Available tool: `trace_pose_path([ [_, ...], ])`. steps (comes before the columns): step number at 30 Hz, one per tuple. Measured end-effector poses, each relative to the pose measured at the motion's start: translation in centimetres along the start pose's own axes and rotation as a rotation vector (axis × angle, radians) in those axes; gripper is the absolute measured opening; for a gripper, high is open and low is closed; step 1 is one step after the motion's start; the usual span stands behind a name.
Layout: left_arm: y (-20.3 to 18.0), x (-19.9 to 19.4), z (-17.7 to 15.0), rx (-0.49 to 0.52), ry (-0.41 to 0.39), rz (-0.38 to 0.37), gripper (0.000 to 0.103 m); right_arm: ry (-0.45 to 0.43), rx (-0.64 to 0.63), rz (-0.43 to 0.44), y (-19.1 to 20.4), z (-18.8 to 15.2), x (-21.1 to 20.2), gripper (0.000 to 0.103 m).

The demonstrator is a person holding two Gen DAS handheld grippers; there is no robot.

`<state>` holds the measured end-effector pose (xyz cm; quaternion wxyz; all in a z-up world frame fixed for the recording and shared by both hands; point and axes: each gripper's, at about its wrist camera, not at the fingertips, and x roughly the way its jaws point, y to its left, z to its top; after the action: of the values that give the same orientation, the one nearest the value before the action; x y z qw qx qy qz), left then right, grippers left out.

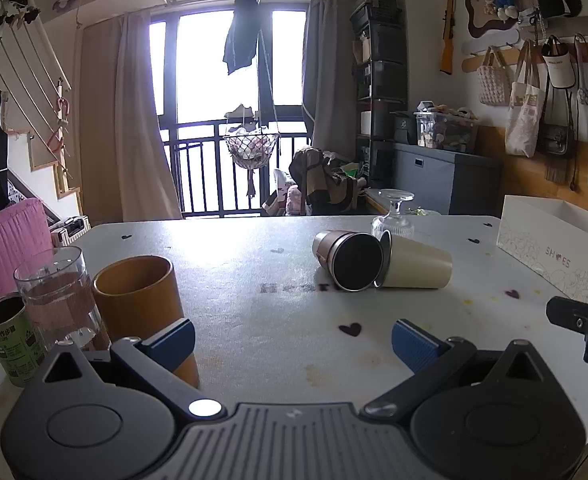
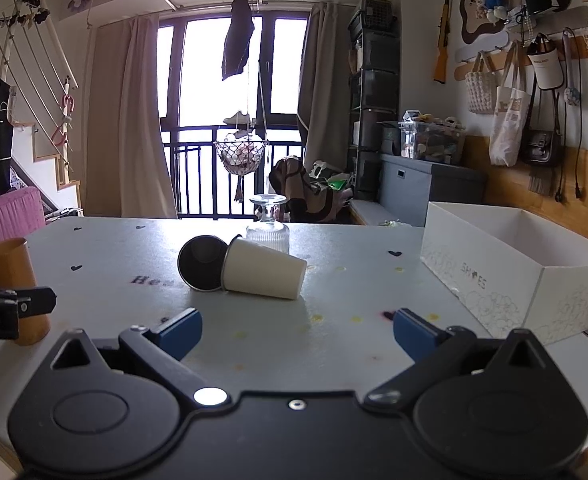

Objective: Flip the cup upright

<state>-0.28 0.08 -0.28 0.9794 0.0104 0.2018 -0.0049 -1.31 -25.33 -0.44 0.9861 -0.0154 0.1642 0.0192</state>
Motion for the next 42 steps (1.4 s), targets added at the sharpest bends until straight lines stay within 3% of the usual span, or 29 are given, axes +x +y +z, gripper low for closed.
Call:
trace_pose_path([
  [42, -0.8, 0.61, 0.39, -0.001, 0.003, -0.011, 0.103, -0.009, 0.016, 0.008, -0.2, -0.07, -0.07, 0.103],
])
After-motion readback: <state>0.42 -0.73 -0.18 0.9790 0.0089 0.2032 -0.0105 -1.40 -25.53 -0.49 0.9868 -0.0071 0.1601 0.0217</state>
